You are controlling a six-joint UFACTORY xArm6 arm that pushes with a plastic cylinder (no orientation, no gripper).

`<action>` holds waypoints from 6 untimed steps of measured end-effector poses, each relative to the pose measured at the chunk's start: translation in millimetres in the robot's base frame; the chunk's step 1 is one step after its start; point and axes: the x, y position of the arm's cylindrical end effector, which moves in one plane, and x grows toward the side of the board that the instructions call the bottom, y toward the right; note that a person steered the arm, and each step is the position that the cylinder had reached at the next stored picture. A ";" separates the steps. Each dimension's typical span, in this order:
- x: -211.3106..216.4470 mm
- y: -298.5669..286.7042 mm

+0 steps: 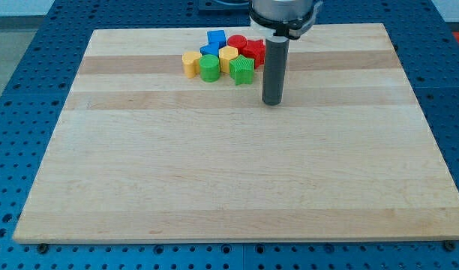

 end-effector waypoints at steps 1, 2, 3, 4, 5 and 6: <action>0.0 0.0; -1.3 0.0; -2.6 0.0; -2.6 0.0; -0.2 40.9; -0.1 99.7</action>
